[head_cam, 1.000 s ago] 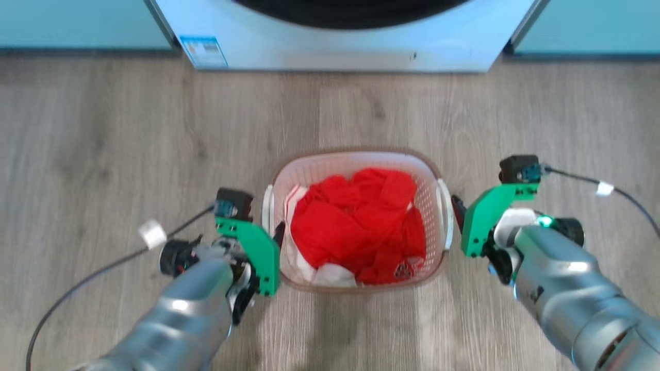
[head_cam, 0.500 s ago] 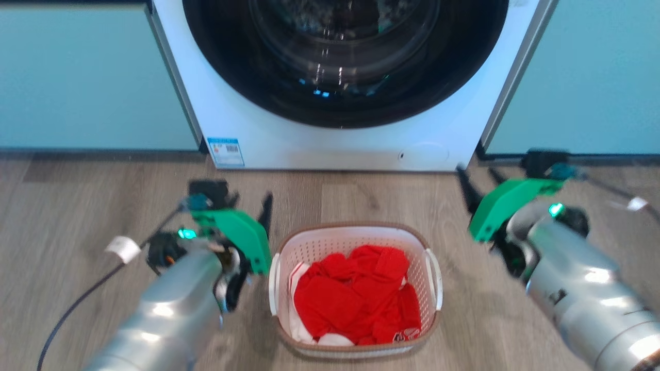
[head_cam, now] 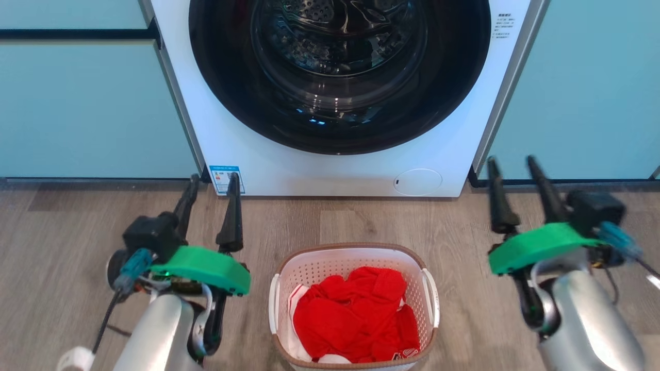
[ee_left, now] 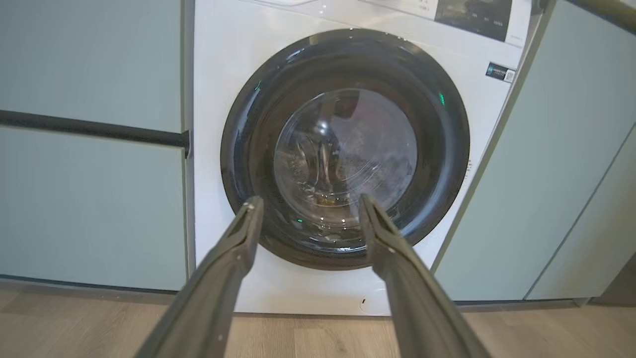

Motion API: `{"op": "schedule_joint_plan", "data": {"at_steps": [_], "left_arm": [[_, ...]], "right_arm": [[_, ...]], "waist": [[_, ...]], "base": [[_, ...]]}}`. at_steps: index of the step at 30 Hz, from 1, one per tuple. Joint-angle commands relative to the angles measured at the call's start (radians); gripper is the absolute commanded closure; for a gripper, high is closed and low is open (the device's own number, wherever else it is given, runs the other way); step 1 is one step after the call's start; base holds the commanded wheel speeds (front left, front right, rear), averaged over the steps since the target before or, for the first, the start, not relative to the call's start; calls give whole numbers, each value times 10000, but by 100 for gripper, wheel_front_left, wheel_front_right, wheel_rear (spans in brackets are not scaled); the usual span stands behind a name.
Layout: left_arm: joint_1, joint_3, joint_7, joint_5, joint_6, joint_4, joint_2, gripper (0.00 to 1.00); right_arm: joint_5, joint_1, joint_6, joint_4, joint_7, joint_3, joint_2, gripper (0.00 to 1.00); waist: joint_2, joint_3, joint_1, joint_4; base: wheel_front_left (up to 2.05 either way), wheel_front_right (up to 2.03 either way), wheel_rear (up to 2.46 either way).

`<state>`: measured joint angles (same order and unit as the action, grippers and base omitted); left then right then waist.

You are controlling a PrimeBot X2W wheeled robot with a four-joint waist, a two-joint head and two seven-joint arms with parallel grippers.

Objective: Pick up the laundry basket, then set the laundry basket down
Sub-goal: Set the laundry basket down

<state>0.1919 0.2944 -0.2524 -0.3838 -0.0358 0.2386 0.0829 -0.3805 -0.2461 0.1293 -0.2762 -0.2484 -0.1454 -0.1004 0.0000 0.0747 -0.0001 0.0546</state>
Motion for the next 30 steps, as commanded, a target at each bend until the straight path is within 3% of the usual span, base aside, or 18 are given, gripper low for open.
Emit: {"op": "schedule_joint_plan", "data": {"at_steps": [1,9,17,30], "left_arm": [[353,-510,-92,220,95,-492,1,0],[-1119,-1254,-93,1023,841,-1377,-315,0],[-1661,-896,-93,1779,122,-1290,-325,0],[-1614,-952,-93,1721,133,-1242,-326,0]], "right_arm": [[141,-221,14,565,-132,-5,58,0],[913,1399,14,2044,-133,515,405,0],[1371,2218,14,1654,-133,432,485,0],[1293,2093,14,1666,-133,271,499,0]], "waist": [[0,-4,1,13],[0,-71,1,13],[0,-156,1,-14],[0,-204,1,-76]], "base": [[0,0,0],[0,0,0],[0,0,0],[0,0,0]]}}
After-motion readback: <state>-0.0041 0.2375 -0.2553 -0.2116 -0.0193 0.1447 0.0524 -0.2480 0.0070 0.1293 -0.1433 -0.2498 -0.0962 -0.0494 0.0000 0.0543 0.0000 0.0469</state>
